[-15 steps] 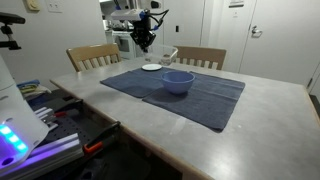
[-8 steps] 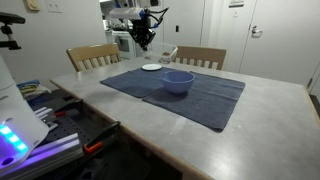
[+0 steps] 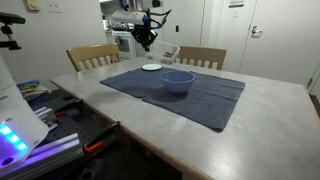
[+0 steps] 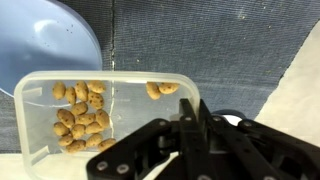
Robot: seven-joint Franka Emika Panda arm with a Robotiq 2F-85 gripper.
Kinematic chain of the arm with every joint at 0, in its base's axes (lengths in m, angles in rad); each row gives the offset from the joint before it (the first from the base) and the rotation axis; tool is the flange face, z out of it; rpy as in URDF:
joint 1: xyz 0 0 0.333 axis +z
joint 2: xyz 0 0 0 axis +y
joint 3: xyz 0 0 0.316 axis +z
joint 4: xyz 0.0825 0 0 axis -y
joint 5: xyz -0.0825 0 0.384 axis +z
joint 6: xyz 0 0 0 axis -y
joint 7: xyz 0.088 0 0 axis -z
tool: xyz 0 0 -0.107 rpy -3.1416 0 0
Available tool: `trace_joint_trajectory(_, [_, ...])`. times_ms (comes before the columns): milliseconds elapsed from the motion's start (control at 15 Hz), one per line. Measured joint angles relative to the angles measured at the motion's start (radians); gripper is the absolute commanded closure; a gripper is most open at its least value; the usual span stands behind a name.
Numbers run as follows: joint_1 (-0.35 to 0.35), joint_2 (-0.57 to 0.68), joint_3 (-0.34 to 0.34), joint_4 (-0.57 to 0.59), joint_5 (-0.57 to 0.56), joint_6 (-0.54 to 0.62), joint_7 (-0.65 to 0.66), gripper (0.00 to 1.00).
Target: Pour the contents of the tupperware into the blue bowl
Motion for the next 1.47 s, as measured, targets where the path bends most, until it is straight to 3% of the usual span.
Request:
trace_joint_trajectory(533, [0.009, 0.000, 0.000, -0.021, 0.402, 0.089, -0.361, 0.98])
trace_joint_trajectory(933, [0.010, 0.000, -0.001, -0.014, 0.638, 0.100, -0.591, 0.98])
trace_joint_trajectory(1000, [0.009, 0.000, -0.001, -0.014, 0.658, 0.102, -0.620, 0.92])
trace_joint_trajectory(1467, [0.009, 0.002, -0.001, -0.014, 0.657, 0.101, -0.618, 0.92])
